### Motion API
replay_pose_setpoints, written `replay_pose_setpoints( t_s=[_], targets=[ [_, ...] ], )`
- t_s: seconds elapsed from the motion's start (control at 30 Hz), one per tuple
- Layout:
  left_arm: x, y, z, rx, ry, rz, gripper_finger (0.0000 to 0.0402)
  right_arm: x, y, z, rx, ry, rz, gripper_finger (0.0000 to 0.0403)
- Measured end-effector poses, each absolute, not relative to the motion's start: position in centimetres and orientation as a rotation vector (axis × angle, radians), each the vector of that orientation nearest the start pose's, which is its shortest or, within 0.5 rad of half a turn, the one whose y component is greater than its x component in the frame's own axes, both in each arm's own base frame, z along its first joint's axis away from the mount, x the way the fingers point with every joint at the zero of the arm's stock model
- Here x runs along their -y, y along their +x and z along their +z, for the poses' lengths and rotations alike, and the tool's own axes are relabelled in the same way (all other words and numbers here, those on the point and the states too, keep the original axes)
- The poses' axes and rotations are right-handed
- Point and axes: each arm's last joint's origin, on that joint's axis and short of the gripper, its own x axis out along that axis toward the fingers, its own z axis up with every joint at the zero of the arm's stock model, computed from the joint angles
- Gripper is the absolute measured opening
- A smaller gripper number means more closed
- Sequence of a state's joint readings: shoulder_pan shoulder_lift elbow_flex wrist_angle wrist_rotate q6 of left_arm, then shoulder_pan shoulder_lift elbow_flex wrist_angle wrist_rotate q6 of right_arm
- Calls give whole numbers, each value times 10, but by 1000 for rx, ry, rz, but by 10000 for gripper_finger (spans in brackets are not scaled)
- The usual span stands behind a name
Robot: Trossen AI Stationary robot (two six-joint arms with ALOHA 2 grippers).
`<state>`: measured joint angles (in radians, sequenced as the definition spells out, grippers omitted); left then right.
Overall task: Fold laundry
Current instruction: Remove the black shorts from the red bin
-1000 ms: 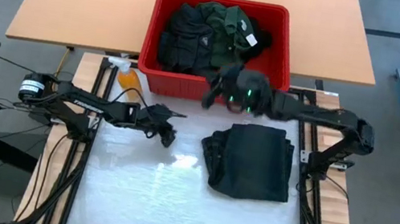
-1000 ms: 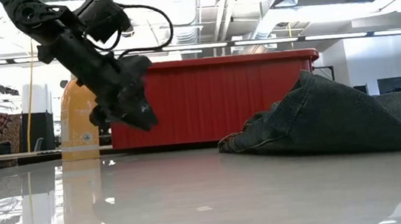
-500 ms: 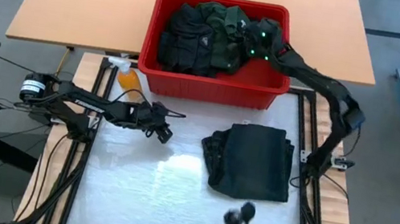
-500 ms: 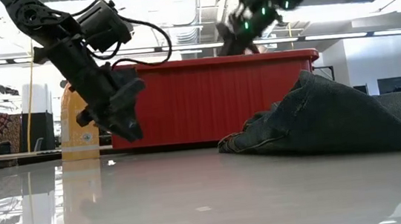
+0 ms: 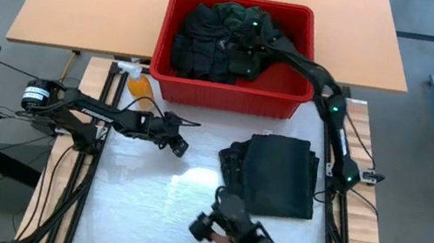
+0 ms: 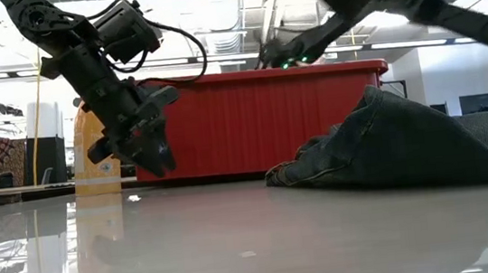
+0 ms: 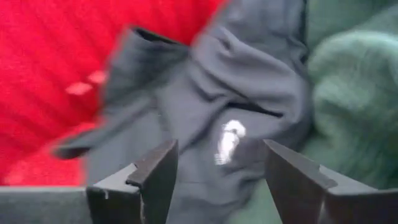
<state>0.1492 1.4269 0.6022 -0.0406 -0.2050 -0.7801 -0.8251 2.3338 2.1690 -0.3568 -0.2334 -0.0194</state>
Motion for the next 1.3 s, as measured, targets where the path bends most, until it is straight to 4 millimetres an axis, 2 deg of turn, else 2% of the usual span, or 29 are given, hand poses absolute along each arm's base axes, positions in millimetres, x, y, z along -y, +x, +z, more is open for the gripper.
replay_pose_setpoints(
  t_s=[0.17,0.27,0.37,0.47,0.6,0.63,0.7,0.8,0.93,1.17,1.3],
  targets=[
    [-44,251,152,-698,-680,646,125,408,387,243,-484,259,-664,258],
    [-44,251,152,-701,-669,656,125,411,388,235,-466,298,-736,255],
    [-44,250,151,-713,-655,659,125,412,388,226,-495,310,-744,232],
    [-44,249,151,-720,-653,662,125,409,391,223,-508,294,-672,169],
    [-45,248,151,-723,-627,681,125,395,400,238,-483,244,-525,37],
    [-45,248,151,-726,-615,675,125,391,401,246,-463,232,-485,25],
    [-45,248,151,-731,-596,668,125,382,402,269,-412,206,-430,28],
    [-47,245,153,-743,-575,669,125,365,396,314,-339,133,-393,37],
    [-54,240,158,-752,-535,679,125,333,381,376,-257,48,-309,25],
    [-67,239,163,-746,-403,645,125,252,337,485,-54,-74,-55,27],
    [-72,242,166,-732,-314,586,125,194,303,530,2,-81,159,31]
  ],
)
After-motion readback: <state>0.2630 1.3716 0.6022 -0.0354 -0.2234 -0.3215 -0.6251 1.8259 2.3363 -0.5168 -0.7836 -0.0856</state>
